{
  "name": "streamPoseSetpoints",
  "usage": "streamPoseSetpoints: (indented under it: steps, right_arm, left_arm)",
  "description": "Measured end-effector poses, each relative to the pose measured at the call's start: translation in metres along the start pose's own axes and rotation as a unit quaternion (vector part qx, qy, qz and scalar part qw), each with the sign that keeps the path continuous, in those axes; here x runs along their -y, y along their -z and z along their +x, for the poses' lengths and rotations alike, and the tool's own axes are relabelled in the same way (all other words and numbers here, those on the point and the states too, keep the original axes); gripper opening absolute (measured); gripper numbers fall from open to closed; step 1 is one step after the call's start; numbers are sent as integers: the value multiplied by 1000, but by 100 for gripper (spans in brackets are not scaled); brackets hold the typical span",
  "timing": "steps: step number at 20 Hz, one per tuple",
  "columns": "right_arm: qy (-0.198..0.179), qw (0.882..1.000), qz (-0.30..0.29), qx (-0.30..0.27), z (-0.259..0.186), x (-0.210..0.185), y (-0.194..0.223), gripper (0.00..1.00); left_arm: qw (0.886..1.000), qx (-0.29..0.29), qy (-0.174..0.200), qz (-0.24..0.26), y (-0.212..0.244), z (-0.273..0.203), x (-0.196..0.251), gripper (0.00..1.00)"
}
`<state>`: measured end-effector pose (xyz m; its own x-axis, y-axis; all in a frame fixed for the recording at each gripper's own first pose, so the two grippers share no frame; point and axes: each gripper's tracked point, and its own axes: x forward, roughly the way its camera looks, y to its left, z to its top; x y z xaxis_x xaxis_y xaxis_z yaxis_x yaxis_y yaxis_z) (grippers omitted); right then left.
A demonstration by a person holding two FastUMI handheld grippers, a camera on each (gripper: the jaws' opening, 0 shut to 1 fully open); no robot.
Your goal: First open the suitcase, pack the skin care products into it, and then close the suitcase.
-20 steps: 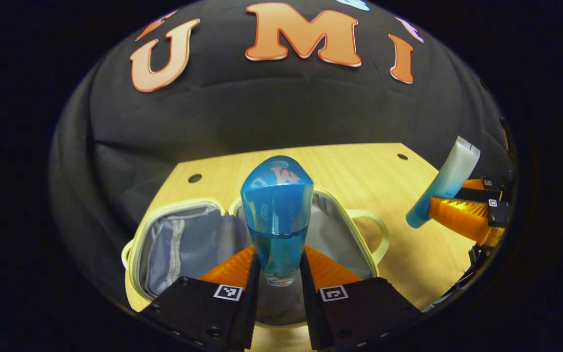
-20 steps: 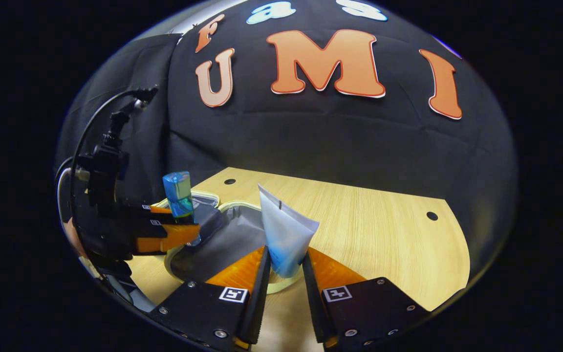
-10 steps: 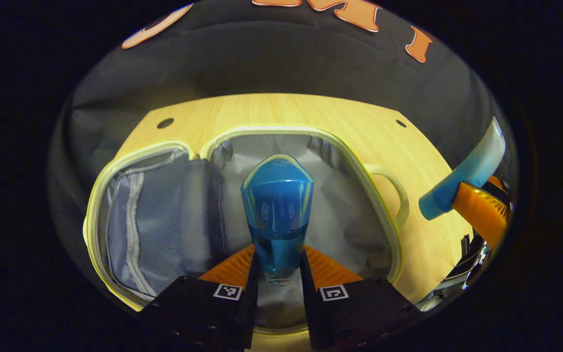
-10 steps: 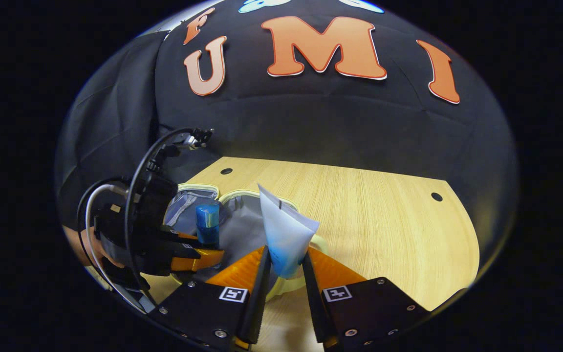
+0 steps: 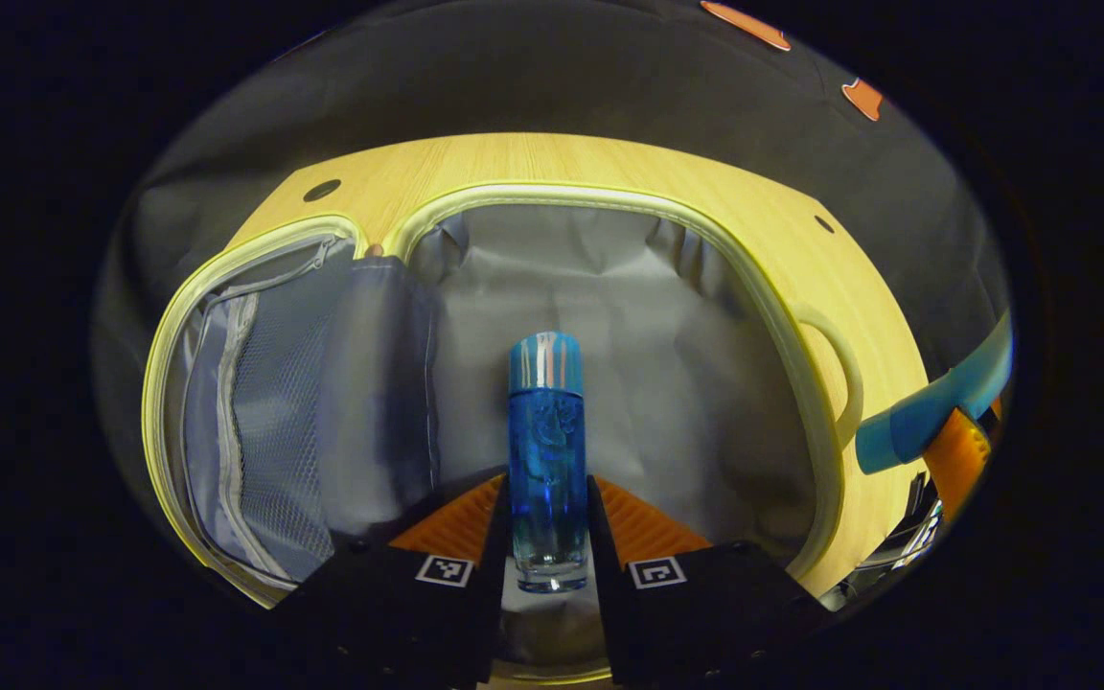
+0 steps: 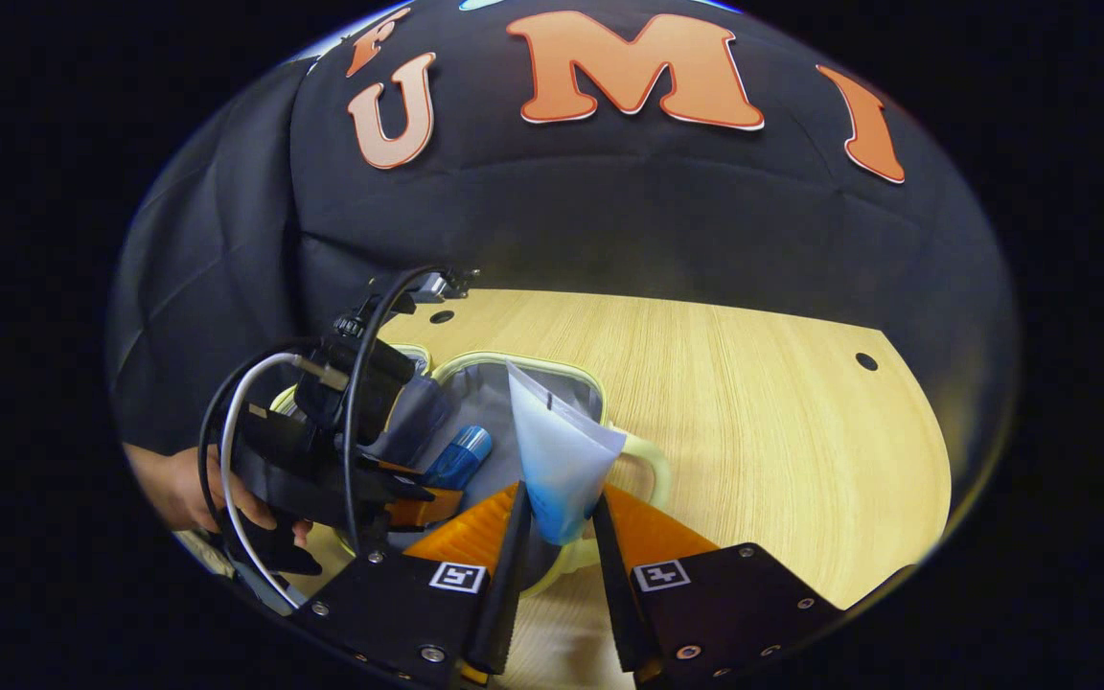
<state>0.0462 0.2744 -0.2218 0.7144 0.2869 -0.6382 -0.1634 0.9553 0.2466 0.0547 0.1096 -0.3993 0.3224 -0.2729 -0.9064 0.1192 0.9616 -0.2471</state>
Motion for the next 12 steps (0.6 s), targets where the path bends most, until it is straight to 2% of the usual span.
streamPoseSetpoints:
  steps: [2,3,5,6,8,11,12]
  right_arm:
    - [-1,1000,-3,-8,9,-2,1,42]
    - [-5,1000,-3,-12,12,-3,2,42]
    - [-12,1000,-2,-18,16,-6,3,42]
    - [-15,1000,0,-21,18,-6,4,42]
    - [-21,999,-1,-31,24,-9,7,42]
    - [-35,998,-2,-49,36,-19,12,42]
    - [-37,998,-2,-56,41,-23,17,42]
  left_arm:
    - [1000,11,5,-6,-5,0,2,45]
    - [1000,15,19,-9,-4,1,6,45]
    - [999,30,42,-6,-7,-10,14,55]
    - [998,44,44,-2,-8,-17,12,67]
    - [996,82,33,3,-15,-33,2,77]
    - [989,146,15,-9,-27,-77,-9,80]
    - [986,168,4,-13,-31,-92,-17,83]
